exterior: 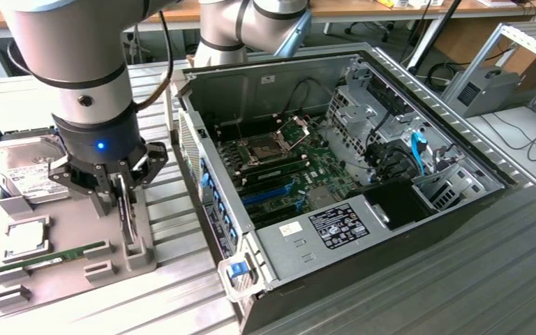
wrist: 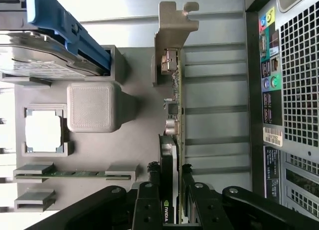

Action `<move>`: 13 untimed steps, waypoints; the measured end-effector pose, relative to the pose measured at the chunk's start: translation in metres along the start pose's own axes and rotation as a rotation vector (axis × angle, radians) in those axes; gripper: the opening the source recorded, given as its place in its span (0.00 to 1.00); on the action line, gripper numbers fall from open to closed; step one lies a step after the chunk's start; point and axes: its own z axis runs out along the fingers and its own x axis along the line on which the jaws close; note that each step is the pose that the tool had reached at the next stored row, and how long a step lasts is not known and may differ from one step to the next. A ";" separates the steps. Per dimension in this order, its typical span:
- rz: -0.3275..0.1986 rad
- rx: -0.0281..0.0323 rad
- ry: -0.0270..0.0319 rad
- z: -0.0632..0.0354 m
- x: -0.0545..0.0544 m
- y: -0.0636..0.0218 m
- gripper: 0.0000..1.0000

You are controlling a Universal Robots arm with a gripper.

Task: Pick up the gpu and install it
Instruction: 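Pick up the gpu and move the gpu toward the slot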

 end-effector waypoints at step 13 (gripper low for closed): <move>0.000 0.0002 -0.0001 -0.0519 0.001 0.0020 0.27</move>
